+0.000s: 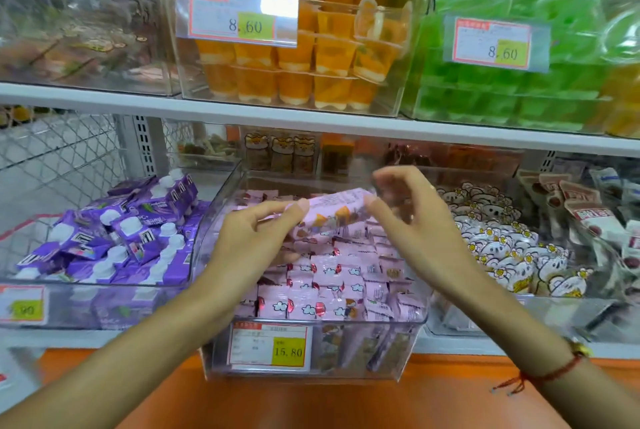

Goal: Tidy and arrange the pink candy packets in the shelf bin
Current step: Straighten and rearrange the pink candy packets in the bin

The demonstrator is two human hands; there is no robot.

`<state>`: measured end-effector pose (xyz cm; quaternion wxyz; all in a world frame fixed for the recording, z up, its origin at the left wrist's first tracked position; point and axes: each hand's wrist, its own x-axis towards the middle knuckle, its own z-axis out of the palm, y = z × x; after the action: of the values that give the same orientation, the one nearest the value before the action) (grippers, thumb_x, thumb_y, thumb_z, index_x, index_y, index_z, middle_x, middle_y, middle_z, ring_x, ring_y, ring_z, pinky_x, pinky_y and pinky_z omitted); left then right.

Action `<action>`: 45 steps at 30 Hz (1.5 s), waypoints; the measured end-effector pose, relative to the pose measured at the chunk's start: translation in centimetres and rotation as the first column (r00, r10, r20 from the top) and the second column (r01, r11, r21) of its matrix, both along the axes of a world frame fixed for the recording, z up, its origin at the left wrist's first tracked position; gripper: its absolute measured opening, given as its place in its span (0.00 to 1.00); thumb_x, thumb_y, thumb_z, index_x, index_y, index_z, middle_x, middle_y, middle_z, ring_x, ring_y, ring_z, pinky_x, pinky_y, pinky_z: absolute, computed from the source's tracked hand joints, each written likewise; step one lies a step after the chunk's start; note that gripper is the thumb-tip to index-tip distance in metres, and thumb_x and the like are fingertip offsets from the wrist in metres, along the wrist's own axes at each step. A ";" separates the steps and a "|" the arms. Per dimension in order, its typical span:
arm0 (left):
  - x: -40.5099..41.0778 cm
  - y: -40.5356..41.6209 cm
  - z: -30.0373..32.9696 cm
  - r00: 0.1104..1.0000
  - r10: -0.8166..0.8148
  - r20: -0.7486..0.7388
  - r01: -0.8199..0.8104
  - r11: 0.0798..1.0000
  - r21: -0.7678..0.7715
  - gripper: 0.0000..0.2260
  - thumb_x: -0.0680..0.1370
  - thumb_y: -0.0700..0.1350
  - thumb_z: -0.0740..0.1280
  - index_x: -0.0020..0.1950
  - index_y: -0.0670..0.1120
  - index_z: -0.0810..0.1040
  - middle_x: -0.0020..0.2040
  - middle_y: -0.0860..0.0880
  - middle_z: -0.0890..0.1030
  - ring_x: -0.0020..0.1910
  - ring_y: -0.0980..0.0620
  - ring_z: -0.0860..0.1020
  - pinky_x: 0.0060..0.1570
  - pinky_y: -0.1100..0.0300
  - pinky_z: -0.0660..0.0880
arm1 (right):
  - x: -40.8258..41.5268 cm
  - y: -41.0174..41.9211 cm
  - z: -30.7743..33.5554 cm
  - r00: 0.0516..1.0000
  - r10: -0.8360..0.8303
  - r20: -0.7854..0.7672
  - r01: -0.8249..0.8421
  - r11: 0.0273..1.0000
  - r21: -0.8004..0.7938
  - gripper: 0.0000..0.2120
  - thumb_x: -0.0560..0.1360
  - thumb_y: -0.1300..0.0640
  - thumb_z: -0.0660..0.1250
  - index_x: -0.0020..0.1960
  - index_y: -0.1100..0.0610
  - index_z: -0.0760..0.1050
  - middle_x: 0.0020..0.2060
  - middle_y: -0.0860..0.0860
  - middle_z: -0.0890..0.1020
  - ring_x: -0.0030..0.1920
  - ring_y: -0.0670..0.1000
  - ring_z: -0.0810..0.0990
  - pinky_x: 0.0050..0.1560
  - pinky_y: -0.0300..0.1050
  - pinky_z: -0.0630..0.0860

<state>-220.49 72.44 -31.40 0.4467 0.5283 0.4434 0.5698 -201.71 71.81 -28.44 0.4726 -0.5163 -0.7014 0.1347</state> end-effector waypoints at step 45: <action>-1.3 0.9 -2.9 0.327 0.076 -0.942 0.263 0.950 0.168 0.22 0.80 0.62 0.52 0.67 0.54 0.72 0.62 0.56 0.76 0.60 0.57 0.70 0.58 0.63 0.63 | -0.7 10.0 -2.7 0.546 0.305 0.780 0.090 0.904 -0.417 0.19 0.72 0.64 0.62 0.61 0.56 0.73 0.58 0.52 0.74 0.62 0.54 0.67 0.59 0.48 0.66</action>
<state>-221.83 73.35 -34.25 0.0575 0.8437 0.4986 0.1906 -202.43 81.80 -31.12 -0.0441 -0.5594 -0.8263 0.0477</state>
